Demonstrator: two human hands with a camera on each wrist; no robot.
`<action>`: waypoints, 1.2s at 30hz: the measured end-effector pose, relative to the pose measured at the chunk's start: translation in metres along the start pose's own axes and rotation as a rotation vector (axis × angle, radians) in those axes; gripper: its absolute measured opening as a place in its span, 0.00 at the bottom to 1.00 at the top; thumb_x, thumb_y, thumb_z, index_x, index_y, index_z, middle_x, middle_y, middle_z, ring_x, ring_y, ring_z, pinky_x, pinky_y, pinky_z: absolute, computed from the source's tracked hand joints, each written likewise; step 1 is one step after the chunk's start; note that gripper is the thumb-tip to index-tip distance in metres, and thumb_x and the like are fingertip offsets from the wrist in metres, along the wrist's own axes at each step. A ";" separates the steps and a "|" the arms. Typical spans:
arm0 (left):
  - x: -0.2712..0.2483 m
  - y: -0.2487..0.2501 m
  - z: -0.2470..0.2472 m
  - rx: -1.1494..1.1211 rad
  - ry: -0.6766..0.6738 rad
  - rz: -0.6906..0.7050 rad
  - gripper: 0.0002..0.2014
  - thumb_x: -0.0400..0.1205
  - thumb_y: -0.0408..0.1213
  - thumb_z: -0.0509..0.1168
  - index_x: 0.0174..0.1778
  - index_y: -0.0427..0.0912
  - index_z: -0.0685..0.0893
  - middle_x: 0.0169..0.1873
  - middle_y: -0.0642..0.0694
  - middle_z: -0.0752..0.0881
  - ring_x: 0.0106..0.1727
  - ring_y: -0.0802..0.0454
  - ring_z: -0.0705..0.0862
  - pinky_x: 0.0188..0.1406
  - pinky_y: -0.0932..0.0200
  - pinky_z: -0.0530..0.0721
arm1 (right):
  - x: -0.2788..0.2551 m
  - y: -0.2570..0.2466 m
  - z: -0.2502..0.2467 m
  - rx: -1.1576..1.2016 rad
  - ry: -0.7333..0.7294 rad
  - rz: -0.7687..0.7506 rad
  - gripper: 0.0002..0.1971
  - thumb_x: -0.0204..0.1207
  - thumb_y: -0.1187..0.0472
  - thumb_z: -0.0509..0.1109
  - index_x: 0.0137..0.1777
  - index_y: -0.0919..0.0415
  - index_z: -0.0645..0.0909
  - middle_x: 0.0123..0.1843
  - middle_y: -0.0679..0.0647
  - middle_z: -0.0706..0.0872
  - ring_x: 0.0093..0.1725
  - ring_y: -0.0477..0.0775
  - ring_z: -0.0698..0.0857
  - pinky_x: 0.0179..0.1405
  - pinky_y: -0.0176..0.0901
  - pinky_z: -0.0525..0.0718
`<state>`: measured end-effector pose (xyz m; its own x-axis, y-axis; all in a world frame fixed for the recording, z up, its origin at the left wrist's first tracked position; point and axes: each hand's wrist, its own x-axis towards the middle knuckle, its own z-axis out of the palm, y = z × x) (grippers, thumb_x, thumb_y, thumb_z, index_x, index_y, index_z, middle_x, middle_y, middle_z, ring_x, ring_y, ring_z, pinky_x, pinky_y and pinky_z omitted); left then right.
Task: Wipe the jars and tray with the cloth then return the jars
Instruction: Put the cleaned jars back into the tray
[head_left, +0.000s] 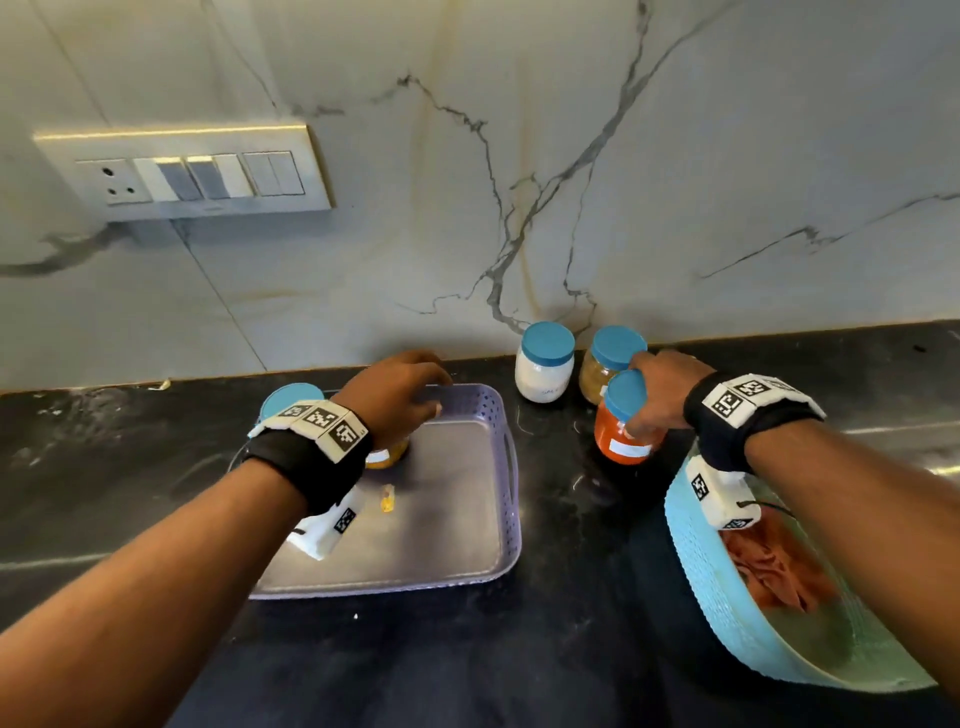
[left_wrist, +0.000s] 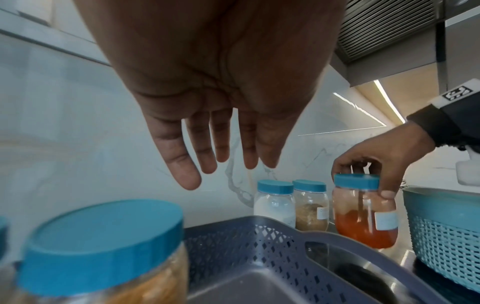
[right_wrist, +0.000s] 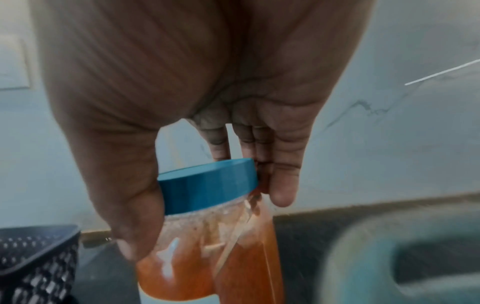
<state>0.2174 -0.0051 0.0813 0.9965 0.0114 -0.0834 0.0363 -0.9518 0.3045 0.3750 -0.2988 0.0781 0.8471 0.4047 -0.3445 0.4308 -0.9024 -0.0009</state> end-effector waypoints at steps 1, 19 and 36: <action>-0.004 -0.004 -0.003 0.004 -0.007 -0.016 0.18 0.84 0.35 0.69 0.70 0.44 0.85 0.73 0.43 0.80 0.70 0.42 0.80 0.68 0.52 0.77 | -0.002 -0.005 -0.008 -0.003 0.021 -0.008 0.40 0.56 0.44 0.84 0.68 0.56 0.74 0.56 0.56 0.83 0.50 0.59 0.84 0.48 0.49 0.87; -0.039 -0.073 -0.018 0.136 0.089 -0.222 0.28 0.85 0.44 0.69 0.82 0.50 0.72 0.87 0.43 0.61 0.90 0.41 0.51 0.83 0.35 0.67 | 0.009 -0.200 -0.008 0.049 0.074 -0.228 0.32 0.57 0.43 0.83 0.60 0.55 0.80 0.57 0.57 0.86 0.52 0.60 0.86 0.49 0.48 0.86; -0.027 -0.085 -0.001 0.051 0.153 -0.207 0.30 0.83 0.45 0.71 0.81 0.48 0.71 0.90 0.43 0.48 0.90 0.39 0.49 0.84 0.37 0.65 | 0.020 -0.217 0.028 -0.013 0.018 -0.232 0.50 0.60 0.41 0.83 0.80 0.54 0.65 0.72 0.61 0.74 0.69 0.66 0.79 0.64 0.56 0.83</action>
<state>0.1874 0.0761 0.0588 0.9681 0.2503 0.0069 0.2409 -0.9385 0.2473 0.2895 -0.0994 0.0448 0.7302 0.6038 -0.3198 0.6187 -0.7829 -0.0656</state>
